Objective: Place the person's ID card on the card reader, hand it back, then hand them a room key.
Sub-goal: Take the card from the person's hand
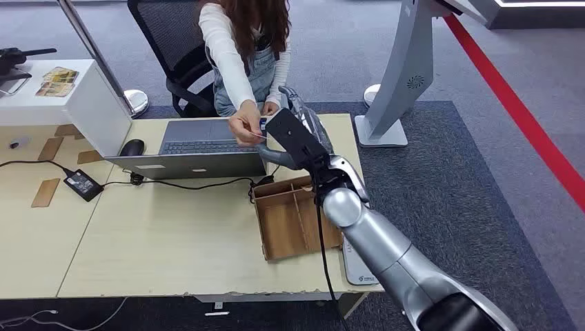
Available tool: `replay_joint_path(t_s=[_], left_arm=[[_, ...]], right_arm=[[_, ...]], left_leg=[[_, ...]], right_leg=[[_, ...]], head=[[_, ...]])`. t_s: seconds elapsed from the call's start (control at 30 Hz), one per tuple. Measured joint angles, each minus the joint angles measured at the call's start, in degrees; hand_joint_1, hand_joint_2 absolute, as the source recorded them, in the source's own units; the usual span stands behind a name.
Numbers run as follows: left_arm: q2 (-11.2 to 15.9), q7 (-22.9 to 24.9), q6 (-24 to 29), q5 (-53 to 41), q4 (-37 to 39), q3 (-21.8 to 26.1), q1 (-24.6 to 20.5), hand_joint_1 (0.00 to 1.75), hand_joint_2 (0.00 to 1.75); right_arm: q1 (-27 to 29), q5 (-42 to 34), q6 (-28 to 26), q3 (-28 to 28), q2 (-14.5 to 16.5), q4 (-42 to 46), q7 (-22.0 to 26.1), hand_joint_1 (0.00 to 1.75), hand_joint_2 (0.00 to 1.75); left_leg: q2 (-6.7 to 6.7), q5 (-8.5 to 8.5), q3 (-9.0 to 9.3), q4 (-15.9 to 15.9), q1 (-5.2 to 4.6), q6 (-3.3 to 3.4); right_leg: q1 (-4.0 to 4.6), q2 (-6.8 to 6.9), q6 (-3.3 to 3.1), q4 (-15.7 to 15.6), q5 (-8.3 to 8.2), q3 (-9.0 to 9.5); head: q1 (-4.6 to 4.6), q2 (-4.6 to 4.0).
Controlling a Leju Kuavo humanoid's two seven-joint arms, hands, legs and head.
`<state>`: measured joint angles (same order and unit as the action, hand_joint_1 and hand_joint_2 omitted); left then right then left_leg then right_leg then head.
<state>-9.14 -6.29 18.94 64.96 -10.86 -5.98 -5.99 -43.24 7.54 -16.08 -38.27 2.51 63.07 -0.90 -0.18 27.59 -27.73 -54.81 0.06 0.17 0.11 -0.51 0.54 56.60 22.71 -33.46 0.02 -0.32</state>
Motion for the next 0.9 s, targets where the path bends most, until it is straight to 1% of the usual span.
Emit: replay_joint_path(t_s=[0.03, 0.07, 0.13, 0.2, 0.33, 0.57, 0.9], left_arm=[[0.00, 0.00, -0.12, 0.00, 0.00, -0.01, 0.00, 0.00, 0.00], [0.00, 0.00, -0.18, -0.01, 0.00, -0.02, 0.00, 0.00, 0.00], [0.00, -0.02, -0.36, -0.02, 0.00, -0.07, 0.01, 0.00, 0.00], [0.00, -0.08, -0.36, -0.02, 0.00, -0.14, 0.01, 0.00, 0.00], [0.00, -0.19, -0.36, -0.02, 0.00, -0.25, 0.02, 0.00, 0.00], [0.00, -0.29, -0.36, 0.11, 0.00, -0.27, 0.04, 0.00, 0.00], [-0.02, -0.56, -0.36, 0.49, 0.00, -0.27, 0.06, 0.00, 0.00]], right_arm=[[-0.03, -0.11, 0.08, -0.15, 0.42, -0.46, 0.39, 0.52, 1.75], [-0.05, -0.18, 0.12, -0.26, 0.69, -0.76, 0.64, 0.78, 1.75], [-0.14, -0.42, 0.23, -0.67, 1.58, -1.77, 1.43, 1.61, 1.75], [-0.29, -0.52, 0.25, -0.93, 1.96, -2.33, 1.64, 1.68, 1.75], [-0.55, -0.60, 0.37, -1.25, 2.52, -3.37, 1.81, 1.69, 1.75], [-0.97, -0.85, 0.43, -1.76, 3.28, -4.70, 1.84, 1.58, 1.75], [-1.64, -1.19, 0.81, -2.00, 3.91, -6.37, 1.84, 1.60, 1.75]], left_leg=[[0.00, 0.00, 0.00, 0.00, 0.00, 0.00], [0.00, 0.00, 0.00, 0.00, 0.00, 0.00], [0.00, 0.00, 0.01, 0.00, 0.00, 0.00], [0.00, 0.00, 0.01, 0.00, 0.00, 0.00], [0.00, 0.00, 0.02, 0.00, 0.00, 0.00], [0.00, 0.00, 0.03, 0.00, 0.00, 0.00], [0.00, 0.00, 0.03, 0.00, 0.00, 0.00]], right_leg=[[0.00, 0.00, 0.00, 0.00, 0.00, 0.00], [0.00, 0.00, 0.00, 0.00, 0.00, 0.00], [0.00, 0.00, 0.00, 0.00, 0.00, 0.00], [0.00, 0.00, 0.00, 0.00, 0.00, 0.00], [0.00, 0.00, 0.00, 0.00, 0.00, 0.00], [0.00, 0.00, 0.00, 0.00, 0.00, 0.00], [0.00, 0.00, 0.00, 0.00, 0.00, 0.00]], head=[[-0.01, 0.00], [-0.01, 0.00], [-0.01, 0.00], [-0.01, 0.00], [0.00, 0.00], [0.00, 0.00], [0.00, 0.00]])
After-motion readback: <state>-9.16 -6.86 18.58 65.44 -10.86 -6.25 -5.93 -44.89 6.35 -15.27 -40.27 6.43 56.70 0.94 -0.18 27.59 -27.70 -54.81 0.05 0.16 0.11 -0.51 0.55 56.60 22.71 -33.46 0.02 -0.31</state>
